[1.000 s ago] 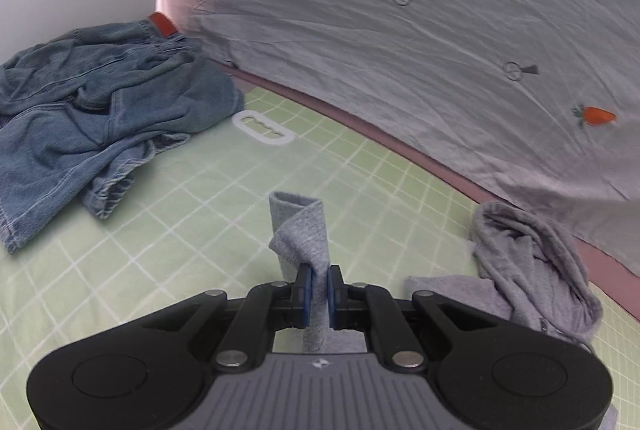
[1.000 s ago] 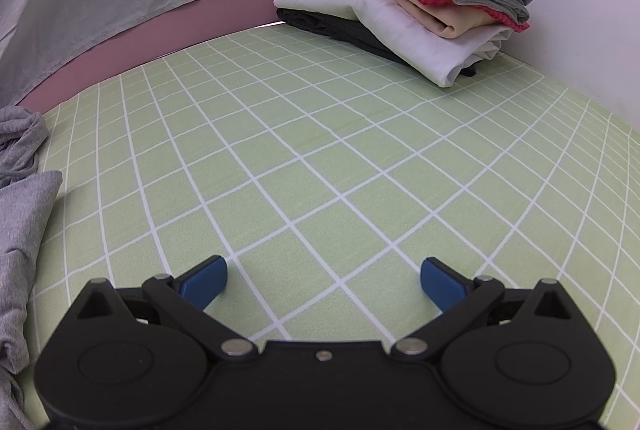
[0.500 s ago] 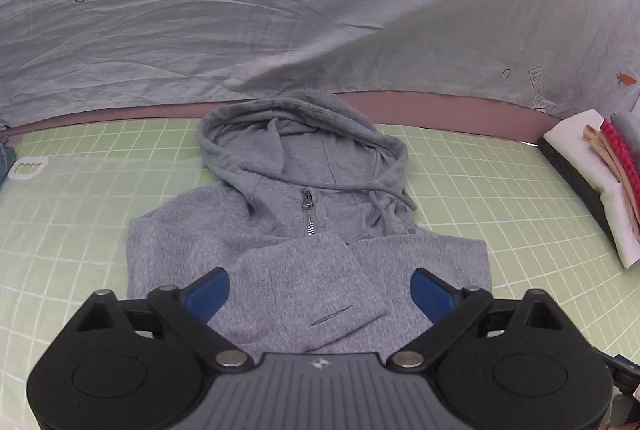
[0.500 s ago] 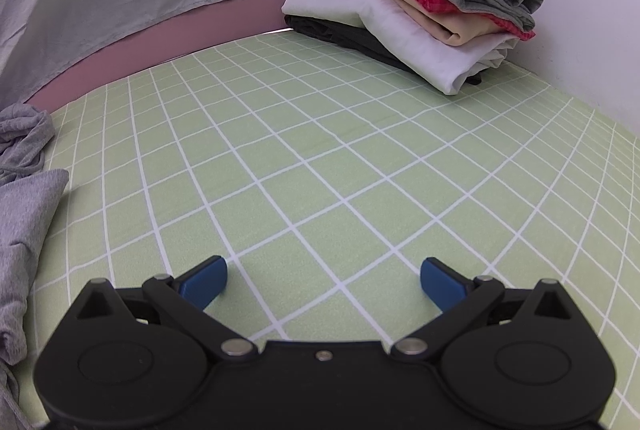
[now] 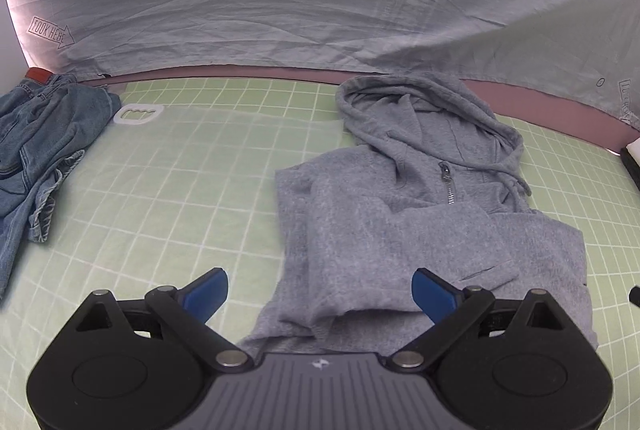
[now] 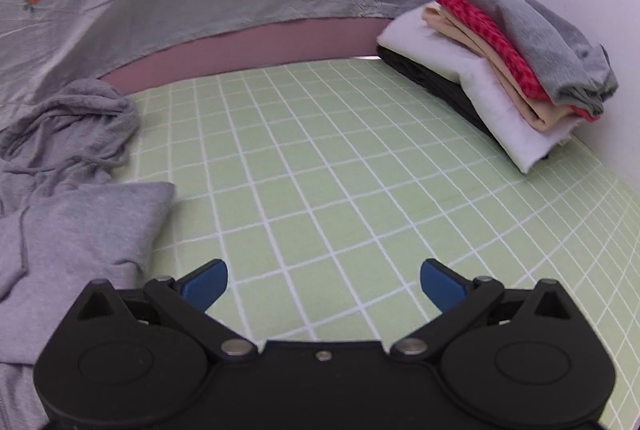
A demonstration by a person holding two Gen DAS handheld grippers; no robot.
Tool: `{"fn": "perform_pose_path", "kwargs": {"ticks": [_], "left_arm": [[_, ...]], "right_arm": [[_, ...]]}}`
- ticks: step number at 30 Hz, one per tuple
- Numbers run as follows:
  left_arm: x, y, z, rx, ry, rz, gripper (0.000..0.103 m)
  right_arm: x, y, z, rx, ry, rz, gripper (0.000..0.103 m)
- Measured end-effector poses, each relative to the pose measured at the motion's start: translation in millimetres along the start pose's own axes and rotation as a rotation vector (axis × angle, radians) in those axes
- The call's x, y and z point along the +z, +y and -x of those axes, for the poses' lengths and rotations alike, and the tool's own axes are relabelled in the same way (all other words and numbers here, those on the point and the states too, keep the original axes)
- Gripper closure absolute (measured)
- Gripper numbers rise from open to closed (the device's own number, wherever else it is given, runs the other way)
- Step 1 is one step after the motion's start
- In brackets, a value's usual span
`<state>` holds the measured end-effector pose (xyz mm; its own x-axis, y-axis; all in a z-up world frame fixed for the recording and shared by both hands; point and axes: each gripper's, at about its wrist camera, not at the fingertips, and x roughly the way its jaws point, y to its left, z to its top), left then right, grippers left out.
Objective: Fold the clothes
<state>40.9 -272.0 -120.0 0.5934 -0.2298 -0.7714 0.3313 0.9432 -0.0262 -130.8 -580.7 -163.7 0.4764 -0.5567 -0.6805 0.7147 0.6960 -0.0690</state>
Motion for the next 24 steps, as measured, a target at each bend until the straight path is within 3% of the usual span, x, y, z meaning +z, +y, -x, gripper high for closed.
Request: {"fn": "perform_pose_path", "kwargs": {"ticks": [3,7,8,10,14,18,21,24], "left_arm": [[-0.3,14.6,-2.4,0.047,0.037,0.009,0.005],[0.1,30.5,-11.2,0.034,0.071,0.029,0.005],[1.0,31.5,-13.3,0.041,0.073,0.022,0.005],[3.9,34.4,-17.4,0.054,0.072,0.012,0.005],[7.0,36.8,-28.9,0.061,0.091,0.029,0.005],[5.8,34.4,-43.2,0.075,0.117,0.043,0.005],[4.4,30.3,-51.4,0.091,0.14,0.031,0.005],[3.4,26.0,-54.4,0.109,0.14,-0.003,0.005]], "right_arm": [[11.0,40.9,16.5,0.083,-0.063,0.076,0.0],[14.6,92.2,27.6,0.221,-0.082,0.124,0.001],[13.3,102.5,27.3,0.252,-0.072,0.124,0.004],[10.3,120.0,25.9,0.291,-0.055,0.12,0.018],[2.8,146.8,17.0,0.355,-0.007,0.134,0.023],[1.0,164.7,-2.0,0.414,0.04,0.185,0.054],[-0.5,174.0,-16.4,0.477,0.074,0.243,0.063],[-2.1,174.3,-17.5,0.504,0.08,0.285,0.088]]}}
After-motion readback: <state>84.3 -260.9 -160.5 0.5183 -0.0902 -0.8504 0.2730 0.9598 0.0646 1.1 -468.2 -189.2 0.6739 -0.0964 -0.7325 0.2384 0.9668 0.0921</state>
